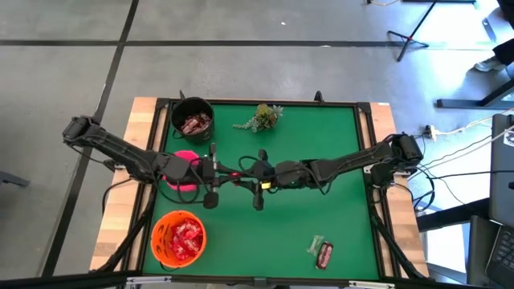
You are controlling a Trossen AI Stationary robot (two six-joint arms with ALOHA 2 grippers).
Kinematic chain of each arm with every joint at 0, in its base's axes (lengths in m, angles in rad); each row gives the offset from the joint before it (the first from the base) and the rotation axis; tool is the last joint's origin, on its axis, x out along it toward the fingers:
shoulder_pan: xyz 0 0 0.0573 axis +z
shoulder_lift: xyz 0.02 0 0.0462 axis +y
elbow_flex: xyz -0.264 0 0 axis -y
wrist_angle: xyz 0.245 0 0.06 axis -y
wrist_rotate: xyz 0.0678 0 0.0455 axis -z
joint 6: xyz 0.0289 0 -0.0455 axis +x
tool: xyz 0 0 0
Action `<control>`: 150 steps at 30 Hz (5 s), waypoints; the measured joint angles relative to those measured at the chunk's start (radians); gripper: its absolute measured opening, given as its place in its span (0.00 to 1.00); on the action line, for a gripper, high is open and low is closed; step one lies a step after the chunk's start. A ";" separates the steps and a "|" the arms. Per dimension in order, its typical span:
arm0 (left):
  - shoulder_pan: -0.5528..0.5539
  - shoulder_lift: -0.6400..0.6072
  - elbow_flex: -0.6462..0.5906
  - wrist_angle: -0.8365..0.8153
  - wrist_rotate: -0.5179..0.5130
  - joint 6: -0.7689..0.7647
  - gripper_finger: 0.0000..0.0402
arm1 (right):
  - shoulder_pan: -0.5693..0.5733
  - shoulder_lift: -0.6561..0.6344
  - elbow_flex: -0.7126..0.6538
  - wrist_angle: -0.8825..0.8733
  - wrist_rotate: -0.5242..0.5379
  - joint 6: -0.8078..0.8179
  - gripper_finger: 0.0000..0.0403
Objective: Sort candy
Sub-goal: Put the red candy into the orange bucket, then put the brown chocolate into the black bucket
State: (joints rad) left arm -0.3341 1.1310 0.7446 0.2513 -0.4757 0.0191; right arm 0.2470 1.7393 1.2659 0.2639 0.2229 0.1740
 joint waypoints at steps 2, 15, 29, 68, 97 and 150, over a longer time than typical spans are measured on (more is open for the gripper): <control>-0.017 -0.048 -0.002 -0.052 -0.013 0.011 0.02 | 0.001 -0.004 0.000 -0.005 -0.025 -0.007 0.28; -0.240 -0.362 -0.001 -0.588 0.271 -0.347 0.01 | 0.040 -0.081 -0.002 -0.072 -0.053 0.004 0.61; -0.558 -0.223 -0.001 -0.598 0.360 -0.457 0.06 | 0.056 -0.086 -0.002 -0.132 -0.053 0.033 0.59; -0.556 -0.184 -0.001 -0.565 -0.273 -0.296 0.21 | 0.572 -0.086 -0.008 -1.122 -0.019 1.038 0.59; -0.556 -0.120 -0.001 -0.549 -0.379 -0.356 0.21 | 0.696 -0.071 -0.299 -0.941 -0.111 1.527 0.54; -0.266 -0.005 0.001 -0.323 -0.076 -0.267 0.41 | 0.259 -0.076 0.164 -0.922 0.367 0.526 0.00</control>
State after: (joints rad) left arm -0.6001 1.1265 0.7452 -0.0714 -0.5519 -0.2480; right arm 0.5062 1.6630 1.4296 -0.6582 0.5902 0.7003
